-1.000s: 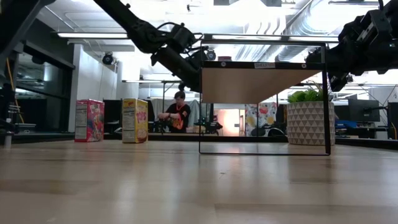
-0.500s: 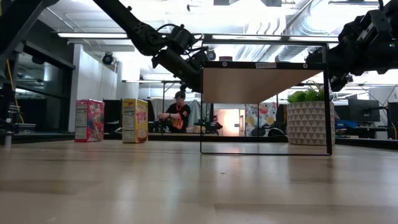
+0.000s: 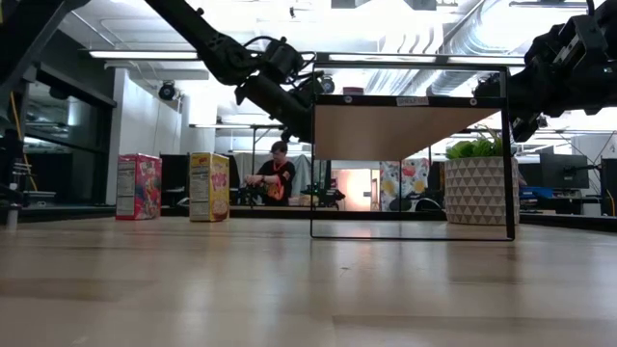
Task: Stack cereal on shelf
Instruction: Put the top purple cereal box on the shelf
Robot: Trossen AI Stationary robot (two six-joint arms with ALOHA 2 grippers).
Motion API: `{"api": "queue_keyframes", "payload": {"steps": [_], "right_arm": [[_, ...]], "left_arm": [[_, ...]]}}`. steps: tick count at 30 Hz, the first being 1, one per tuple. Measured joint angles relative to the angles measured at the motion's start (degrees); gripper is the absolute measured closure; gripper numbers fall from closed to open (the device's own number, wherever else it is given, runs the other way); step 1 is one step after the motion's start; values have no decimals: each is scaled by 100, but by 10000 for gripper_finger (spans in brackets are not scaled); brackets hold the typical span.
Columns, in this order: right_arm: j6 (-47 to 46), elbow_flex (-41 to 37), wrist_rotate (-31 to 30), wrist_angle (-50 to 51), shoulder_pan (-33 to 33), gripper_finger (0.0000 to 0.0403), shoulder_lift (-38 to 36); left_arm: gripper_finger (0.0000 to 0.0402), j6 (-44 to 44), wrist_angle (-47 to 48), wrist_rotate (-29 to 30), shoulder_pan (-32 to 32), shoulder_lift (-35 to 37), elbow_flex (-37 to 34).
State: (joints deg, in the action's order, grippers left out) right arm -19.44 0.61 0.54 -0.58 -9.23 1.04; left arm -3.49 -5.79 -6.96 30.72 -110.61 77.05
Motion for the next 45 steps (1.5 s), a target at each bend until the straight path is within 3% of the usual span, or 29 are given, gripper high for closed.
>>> {"api": "queue_keyframes", "payload": {"steps": [28,38,45], "right_arm": [[0,-1,0,0,0,402,0],[0,1,0,0,0,402,0],[0,0,0,0,0,402,0]], "left_arm": [[401,-173,-1153,467,7,4,-2],[401,-421,-1124,555,9,4,-2],[401,-472,-909,1113,25,-17,-2]]}}
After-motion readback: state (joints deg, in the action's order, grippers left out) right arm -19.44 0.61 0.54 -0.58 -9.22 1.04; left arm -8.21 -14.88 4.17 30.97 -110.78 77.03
